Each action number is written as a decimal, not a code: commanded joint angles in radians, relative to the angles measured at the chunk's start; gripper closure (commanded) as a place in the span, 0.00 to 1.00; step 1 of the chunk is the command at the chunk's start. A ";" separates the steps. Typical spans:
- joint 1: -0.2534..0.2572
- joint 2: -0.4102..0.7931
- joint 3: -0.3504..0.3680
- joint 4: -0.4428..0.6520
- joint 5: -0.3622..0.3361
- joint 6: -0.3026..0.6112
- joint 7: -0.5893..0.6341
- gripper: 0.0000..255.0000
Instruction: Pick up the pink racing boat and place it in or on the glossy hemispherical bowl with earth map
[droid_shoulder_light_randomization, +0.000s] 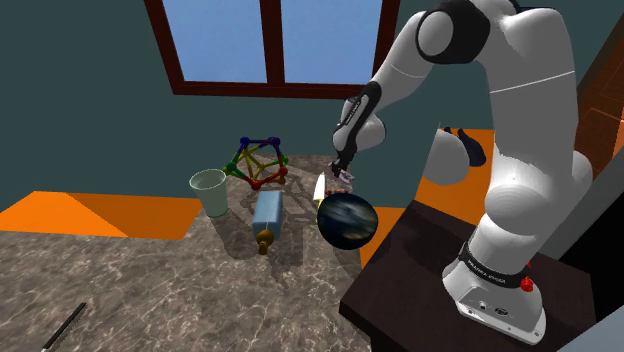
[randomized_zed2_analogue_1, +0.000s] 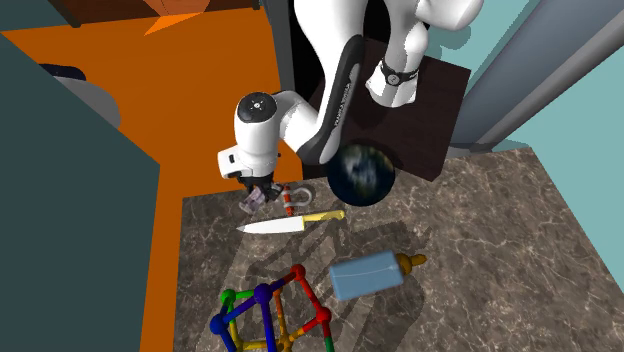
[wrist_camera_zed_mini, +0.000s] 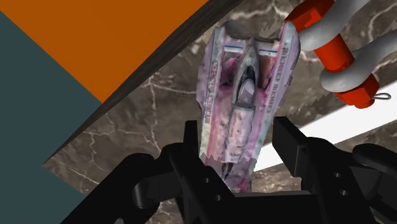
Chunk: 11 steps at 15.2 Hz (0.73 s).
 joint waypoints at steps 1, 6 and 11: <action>0.004 -0.025 -0.004 -0.005 -0.002 -0.020 0.002 1.00; 0.011 -0.088 -0.013 -0.017 -0.010 -0.072 0.006 1.00; 0.018 -0.149 -0.021 -0.023 -0.019 -0.127 0.011 1.00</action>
